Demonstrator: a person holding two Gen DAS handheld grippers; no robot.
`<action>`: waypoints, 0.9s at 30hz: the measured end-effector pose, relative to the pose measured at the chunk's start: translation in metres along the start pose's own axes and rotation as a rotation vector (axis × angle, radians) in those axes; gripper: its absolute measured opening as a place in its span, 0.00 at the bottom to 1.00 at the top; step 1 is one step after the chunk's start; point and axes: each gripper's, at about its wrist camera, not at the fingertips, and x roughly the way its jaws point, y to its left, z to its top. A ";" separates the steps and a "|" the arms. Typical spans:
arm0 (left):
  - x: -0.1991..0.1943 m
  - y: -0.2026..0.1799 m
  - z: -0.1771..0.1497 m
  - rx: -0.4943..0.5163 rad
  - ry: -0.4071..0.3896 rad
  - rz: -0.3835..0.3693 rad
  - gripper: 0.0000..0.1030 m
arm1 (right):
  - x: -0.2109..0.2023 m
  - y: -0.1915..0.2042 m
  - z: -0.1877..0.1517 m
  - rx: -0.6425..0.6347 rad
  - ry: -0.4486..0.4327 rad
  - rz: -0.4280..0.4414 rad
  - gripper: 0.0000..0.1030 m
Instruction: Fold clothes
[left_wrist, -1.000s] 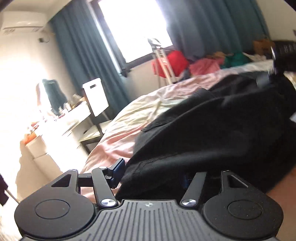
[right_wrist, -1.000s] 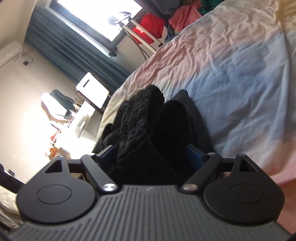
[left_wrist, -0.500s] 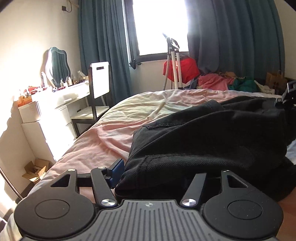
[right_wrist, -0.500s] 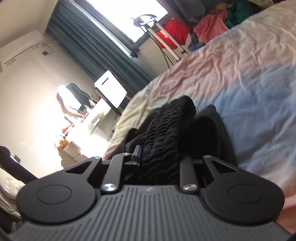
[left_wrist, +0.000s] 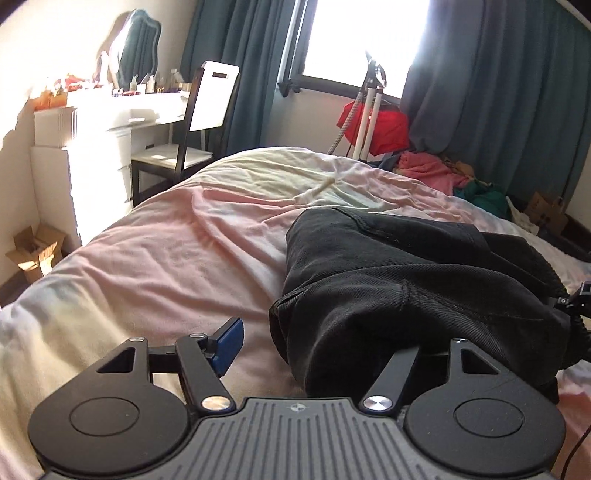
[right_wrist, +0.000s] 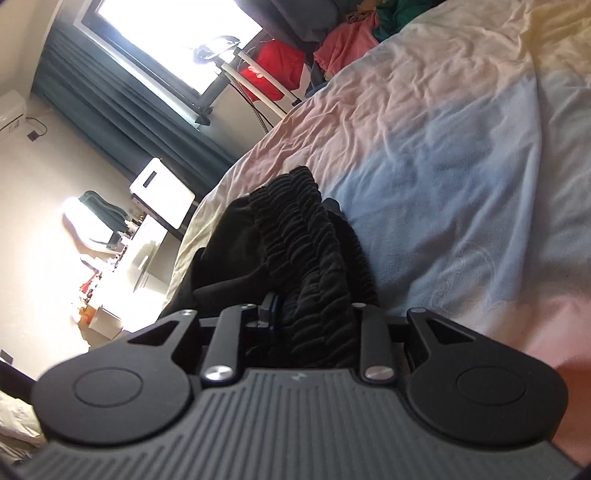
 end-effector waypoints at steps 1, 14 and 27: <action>0.000 0.001 0.000 -0.010 0.003 0.001 0.67 | -0.002 0.004 -0.002 -0.018 -0.005 -0.012 0.38; -0.004 0.008 -0.002 -0.062 0.019 0.018 0.67 | -0.013 0.012 -0.013 -0.119 0.027 -0.175 0.81; -0.005 0.006 -0.001 -0.068 0.017 0.039 0.71 | -0.020 0.029 -0.013 -0.198 0.027 -0.202 0.81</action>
